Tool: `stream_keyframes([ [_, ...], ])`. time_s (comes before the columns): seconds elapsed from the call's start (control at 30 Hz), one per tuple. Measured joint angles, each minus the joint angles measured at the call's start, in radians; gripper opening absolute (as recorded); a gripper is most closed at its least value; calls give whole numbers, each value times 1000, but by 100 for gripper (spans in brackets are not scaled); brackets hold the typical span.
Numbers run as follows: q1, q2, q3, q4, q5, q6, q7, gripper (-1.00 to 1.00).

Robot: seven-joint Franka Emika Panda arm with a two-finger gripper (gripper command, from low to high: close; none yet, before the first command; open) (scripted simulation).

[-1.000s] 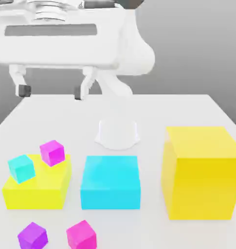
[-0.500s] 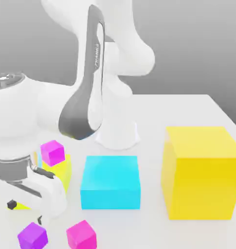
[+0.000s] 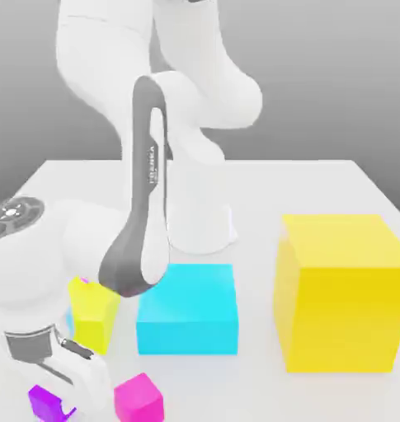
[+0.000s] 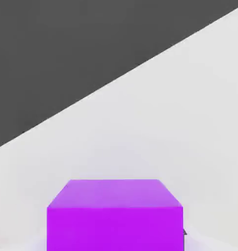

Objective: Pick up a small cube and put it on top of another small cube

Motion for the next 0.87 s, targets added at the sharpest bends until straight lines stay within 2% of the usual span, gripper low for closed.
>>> stream_keyframes([
  [0.17, -3, -179, -80, -88, -17, -91, 180, -100],
  [0.3, -45, -326, -136, -169, -68, -154, 382, -100],
  [0.53, -169, -581, -146, -307, -179, -262, 752, -100],
  [0.67, -178, -497, -154, -350, -157, -138, 770, -100],
  [0.7, -176, -466, -155, -358, -145, -100, 762, 100],
  [0.87, -175, -466, -155, -358, -145, -100, 762, 100],
])
